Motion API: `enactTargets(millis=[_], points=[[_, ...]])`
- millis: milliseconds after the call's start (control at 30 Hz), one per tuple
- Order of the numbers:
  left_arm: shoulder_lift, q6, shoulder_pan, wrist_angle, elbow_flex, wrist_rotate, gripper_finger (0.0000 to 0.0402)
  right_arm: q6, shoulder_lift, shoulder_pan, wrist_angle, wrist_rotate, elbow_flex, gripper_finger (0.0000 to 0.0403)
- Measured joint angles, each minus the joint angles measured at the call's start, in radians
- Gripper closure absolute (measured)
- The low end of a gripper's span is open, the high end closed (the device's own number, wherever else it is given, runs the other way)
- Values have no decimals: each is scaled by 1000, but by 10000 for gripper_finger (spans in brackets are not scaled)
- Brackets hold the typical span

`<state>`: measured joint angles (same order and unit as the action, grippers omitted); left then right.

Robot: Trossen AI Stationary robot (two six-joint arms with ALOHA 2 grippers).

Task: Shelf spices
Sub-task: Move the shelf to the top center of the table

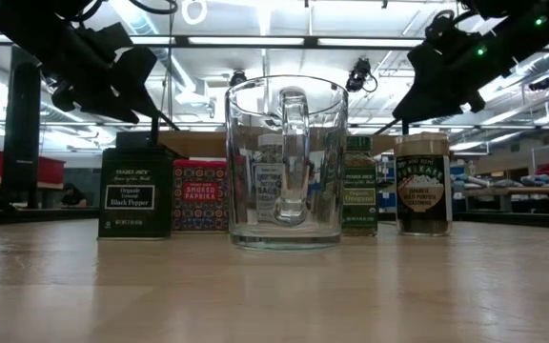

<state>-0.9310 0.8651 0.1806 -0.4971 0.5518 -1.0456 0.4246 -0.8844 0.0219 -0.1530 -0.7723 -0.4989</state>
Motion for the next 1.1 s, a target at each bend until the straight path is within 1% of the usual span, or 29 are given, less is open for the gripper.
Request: enactTargets(millis=[233, 433, 533, 667, 867, 933, 1100], points=[[0, 0, -1, 8, 0, -19, 152, 20, 0, -16, 7, -16, 7, 213], [-7, 8, -32, 11, 0, -32, 152, 43, 0, -47, 7, -32, 7, 232], [-17, 9, -53, 18, 0, -28, 152, 44, -1, -65, 13, -8, 7, 237], [-42, 5, -78, 30, 0, -22, 152, 45, -4, -91, 20, 52, 7, 240], [-85, 4, -102, 38, 0, 7, 152, 42, -57, -99, 69, 67, 7, 239], [-98, 4, -102, 46, 0, 1, 155, 36, -83, -99, 107, 67, 7, 242], [-97, 4, -102, 46, 0, 1, 175, 23, -153, -99, 183, 70, 7, 257]])
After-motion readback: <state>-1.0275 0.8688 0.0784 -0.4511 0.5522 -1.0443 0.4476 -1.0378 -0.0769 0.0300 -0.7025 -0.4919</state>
